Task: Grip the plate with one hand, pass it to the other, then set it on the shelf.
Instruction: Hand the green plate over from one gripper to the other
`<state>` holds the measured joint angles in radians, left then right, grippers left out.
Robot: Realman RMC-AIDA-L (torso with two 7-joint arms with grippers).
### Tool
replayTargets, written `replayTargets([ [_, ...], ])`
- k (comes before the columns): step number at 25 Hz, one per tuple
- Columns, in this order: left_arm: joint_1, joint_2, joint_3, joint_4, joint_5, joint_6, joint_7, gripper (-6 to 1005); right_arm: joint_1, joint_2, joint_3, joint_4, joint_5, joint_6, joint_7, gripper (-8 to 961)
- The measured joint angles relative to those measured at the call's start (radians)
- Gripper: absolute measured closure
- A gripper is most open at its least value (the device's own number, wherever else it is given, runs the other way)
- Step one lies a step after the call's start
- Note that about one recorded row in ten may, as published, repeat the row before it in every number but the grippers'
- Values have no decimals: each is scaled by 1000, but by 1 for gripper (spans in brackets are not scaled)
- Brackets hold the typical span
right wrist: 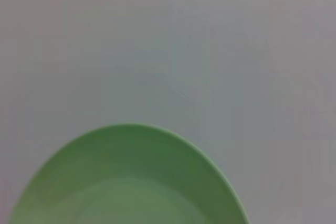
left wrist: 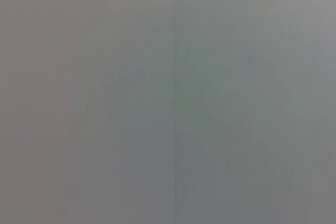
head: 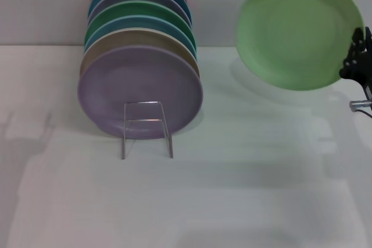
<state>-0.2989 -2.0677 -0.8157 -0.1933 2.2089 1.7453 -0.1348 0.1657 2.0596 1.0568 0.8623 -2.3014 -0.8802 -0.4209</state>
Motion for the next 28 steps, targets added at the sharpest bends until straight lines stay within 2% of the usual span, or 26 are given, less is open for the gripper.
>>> replayTargets([
  [4,4,0,1,0,0,5,-1,166,32,-18,1,-76,-46,5,186,929],
  [11,9,0,2,0,0,25,-6,165,87,-20,8,-208,-146,-5,461,927],
  [18,12,-3,4,0,1,33,-6,165,91,-21,-2,-305,-175,-104,642,926],
  [24,12,-4,25,0,2,30,-6,165,113,-9,-4,-470,-242,-261,792,926],
  [28,14,-6,48,-2,2,29,-6,166,134,8,-9,-558,-262,-348,804,927],
])
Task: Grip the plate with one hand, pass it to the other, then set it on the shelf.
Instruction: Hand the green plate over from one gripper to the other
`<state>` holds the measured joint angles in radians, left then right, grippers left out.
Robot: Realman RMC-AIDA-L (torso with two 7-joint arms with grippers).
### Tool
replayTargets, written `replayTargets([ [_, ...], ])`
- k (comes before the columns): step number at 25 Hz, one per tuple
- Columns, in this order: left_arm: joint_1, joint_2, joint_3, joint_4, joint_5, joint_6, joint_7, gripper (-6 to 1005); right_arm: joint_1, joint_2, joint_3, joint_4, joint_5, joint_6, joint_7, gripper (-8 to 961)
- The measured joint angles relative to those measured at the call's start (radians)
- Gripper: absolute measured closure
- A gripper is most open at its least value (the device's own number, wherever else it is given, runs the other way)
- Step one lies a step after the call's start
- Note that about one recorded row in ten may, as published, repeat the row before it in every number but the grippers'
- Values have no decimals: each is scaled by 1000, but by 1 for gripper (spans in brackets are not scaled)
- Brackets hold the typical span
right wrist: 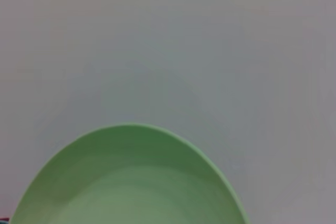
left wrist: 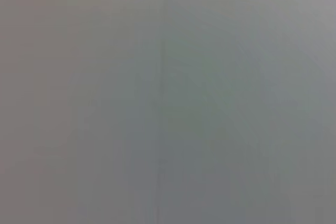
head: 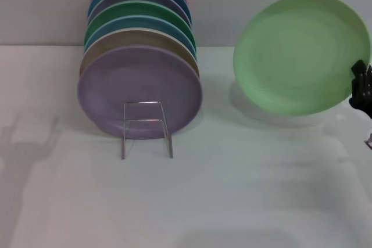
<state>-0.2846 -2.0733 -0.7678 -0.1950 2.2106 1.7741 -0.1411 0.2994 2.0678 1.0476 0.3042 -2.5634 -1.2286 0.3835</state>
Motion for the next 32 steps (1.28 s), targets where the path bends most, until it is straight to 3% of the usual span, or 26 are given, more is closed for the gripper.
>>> replayTargets([
  [8,45,-1,74,-42,0,3,9,166,-36,11,-92,-41,-10,-160,-18,927],
  [14,93,-1,192,-108,0,24,7,166,-83,19,-178,-41,-9,-246,-107,927],
  [19,96,-1,287,-164,-2,-17,0,166,-88,20,-229,-36,-7,-261,-153,928],
  [25,83,-2,338,-178,-1,-83,11,165,-85,21,-278,-23,-7,-261,-203,928],
  [32,123,3,394,-180,0,-112,3,165,-132,24,-347,79,1,-217,-312,927],
])
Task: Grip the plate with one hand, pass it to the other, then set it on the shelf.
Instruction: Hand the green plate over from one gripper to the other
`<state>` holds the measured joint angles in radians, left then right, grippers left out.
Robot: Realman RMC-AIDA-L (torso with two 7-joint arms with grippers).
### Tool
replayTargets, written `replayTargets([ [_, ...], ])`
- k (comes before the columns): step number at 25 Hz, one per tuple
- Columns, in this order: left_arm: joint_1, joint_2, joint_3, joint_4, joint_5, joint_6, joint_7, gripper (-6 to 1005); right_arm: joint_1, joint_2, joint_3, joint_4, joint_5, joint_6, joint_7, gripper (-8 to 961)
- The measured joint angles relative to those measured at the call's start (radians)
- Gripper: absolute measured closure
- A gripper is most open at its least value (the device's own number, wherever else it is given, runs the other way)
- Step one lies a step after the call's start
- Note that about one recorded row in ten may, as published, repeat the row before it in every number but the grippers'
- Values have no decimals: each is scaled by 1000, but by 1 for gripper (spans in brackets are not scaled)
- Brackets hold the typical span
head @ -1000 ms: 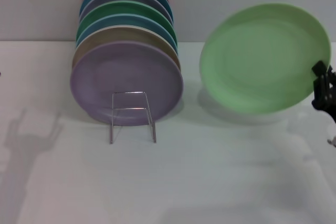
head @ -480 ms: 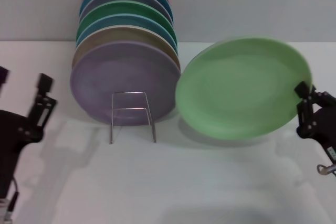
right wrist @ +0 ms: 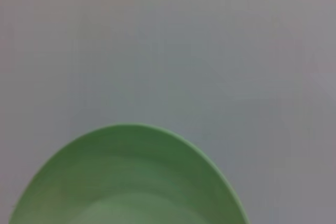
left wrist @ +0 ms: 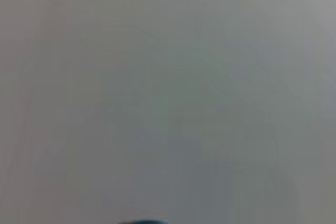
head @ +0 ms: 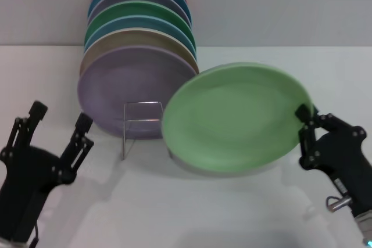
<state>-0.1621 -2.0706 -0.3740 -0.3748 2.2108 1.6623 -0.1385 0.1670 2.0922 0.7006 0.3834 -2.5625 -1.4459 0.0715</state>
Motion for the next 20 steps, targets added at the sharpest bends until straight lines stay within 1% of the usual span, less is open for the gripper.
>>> replayTargets([
  [3,30,0,19,-6,0,10,0,165,-31,0,-43,73,35,32,-88,927],
  [6,43,0,42,-12,0,10,8,166,-39,0,-103,107,100,40,-158,927],
  [8,44,-2,62,-7,0,-4,20,166,-39,0,-145,120,150,39,-198,926],
  [10,39,-5,97,-18,0,-35,96,166,-40,0,-178,123,191,34,-219,926],
  [14,37,-5,113,-33,0,-54,143,166,-56,0,-213,126,221,12,-245,927],
  [17,32,-5,119,-39,0,-76,151,167,-84,0,-229,155,233,-1,-312,927],
  [20,29,-6,123,-41,-1,-94,151,167,-99,0,-269,188,281,-23,-393,928],
])
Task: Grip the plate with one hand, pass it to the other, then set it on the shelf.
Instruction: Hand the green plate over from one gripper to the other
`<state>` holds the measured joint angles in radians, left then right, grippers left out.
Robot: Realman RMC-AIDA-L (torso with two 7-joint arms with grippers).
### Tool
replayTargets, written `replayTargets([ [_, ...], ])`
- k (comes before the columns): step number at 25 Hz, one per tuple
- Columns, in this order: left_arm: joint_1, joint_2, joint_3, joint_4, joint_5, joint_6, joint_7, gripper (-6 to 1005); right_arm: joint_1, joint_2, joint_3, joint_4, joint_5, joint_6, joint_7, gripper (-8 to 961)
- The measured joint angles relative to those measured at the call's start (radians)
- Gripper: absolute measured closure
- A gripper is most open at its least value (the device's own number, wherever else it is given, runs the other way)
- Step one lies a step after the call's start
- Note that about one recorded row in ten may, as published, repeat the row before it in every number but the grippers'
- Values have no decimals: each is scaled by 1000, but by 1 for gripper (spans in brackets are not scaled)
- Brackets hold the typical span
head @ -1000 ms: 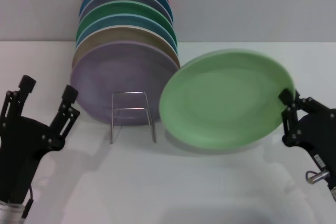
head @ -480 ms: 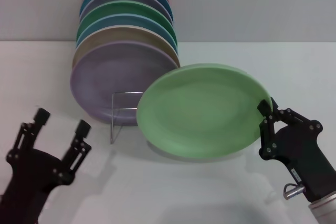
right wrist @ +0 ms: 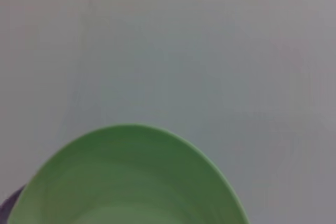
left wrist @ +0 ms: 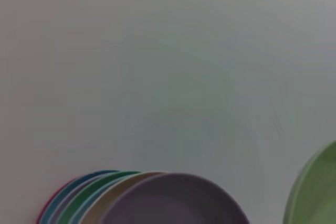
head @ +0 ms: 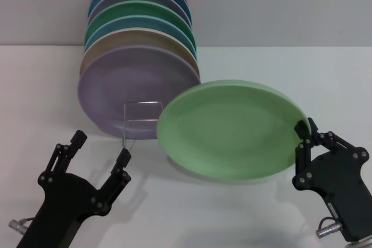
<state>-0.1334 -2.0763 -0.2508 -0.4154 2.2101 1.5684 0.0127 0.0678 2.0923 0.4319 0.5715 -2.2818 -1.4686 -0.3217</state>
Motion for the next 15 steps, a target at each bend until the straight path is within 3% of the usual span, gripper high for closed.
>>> replayTargets([
  [6,-16,0,23,-19,0,-31,2,167,1,0,-115,26,113,-68,-159,928],
  [15,-42,-2,32,-57,-1,-98,3,168,-2,0,-149,52,130,-78,-261,925],
])
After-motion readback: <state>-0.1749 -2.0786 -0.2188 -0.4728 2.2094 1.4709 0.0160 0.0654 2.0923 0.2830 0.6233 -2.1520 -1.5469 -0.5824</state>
